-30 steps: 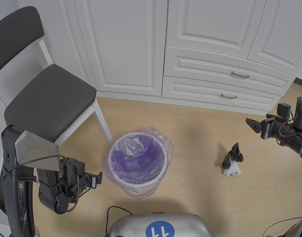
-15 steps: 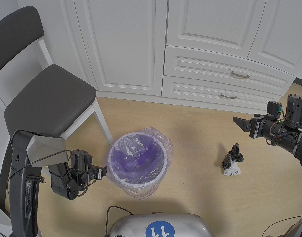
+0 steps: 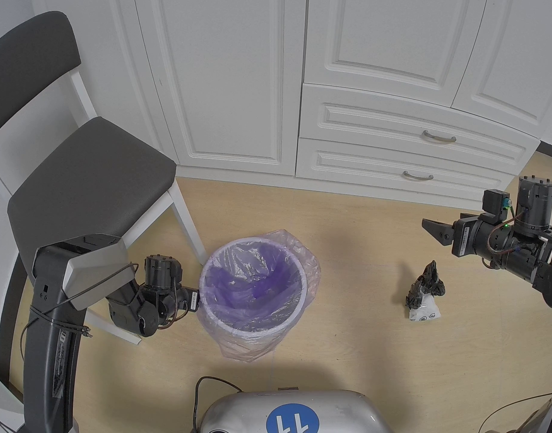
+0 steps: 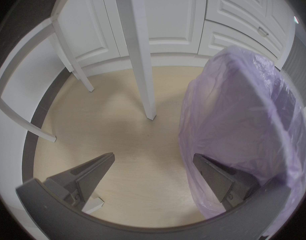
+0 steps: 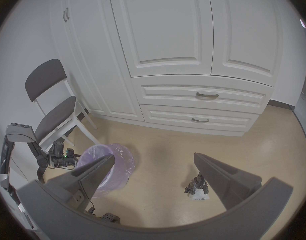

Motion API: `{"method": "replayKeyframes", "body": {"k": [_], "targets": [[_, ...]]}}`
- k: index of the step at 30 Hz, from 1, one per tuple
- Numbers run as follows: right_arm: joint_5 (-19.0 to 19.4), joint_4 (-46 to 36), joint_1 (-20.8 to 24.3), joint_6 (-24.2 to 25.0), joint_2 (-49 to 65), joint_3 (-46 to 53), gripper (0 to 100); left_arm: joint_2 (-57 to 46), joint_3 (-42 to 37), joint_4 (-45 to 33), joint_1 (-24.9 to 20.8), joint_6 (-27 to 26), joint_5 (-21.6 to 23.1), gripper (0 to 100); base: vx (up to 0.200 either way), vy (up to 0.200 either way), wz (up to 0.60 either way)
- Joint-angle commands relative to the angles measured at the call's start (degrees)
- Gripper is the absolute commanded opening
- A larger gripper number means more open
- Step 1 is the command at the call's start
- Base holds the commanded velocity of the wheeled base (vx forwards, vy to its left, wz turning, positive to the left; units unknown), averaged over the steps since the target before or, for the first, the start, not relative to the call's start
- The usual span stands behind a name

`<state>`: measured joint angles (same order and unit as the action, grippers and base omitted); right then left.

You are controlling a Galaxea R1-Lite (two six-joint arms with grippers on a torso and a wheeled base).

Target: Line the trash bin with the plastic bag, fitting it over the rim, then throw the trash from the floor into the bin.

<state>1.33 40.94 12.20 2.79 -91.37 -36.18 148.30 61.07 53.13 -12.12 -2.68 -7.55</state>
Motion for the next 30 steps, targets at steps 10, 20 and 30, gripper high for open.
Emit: {"method": "replayKeyframes", "body": {"k": [10,20,30], "targets": [[0.0,0.0,0.3,-0.6,-4.1,0.8,100,1.3,11.8,-15.9,2.2,0.0,3.9,100,0.000,0.000,0.00],[-0.4,0.2,6.3,-3.9,-9.9,4.2,100,-6.9,1.3,-13.4,2.6,0.1,6.1,100,0.000,0.000,0.00],[-5.3,0.8,15.6,-12.7,-31.2,-7.7,100,-16.8,-12.6,-11.8,4.6,-0.4,9.9,100,0.000,0.000,0.00]]}}
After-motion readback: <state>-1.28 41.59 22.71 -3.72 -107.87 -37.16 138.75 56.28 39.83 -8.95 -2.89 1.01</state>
